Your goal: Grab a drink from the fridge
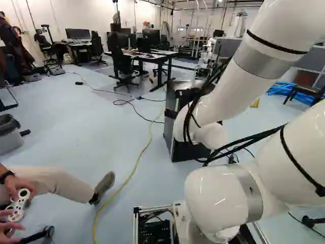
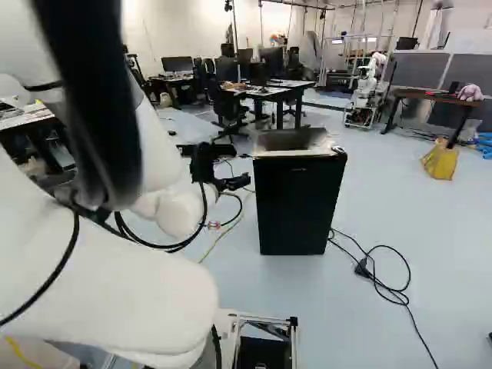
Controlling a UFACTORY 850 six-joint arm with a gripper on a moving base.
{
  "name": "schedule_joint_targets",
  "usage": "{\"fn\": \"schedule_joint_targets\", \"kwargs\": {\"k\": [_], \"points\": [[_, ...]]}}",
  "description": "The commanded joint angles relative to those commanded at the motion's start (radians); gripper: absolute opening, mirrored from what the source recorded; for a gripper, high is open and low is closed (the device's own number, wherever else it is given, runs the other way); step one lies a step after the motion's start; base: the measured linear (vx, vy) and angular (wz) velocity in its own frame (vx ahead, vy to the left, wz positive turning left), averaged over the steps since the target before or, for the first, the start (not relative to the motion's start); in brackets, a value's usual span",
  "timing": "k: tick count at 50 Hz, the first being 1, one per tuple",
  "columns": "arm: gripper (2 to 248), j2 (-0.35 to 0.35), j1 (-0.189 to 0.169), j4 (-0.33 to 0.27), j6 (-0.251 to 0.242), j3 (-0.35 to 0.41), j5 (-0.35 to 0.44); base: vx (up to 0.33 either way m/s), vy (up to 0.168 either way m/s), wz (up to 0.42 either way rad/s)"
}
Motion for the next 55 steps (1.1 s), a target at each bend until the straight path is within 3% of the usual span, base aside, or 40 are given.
{"fn": "schedule_joint_targets", "kwargs": {"k": [55], "points": [[247, 0.000, 0.000, 0.000, 0.000, 0.000, 0.000, 0.000, 0.000, 0.000]]}}
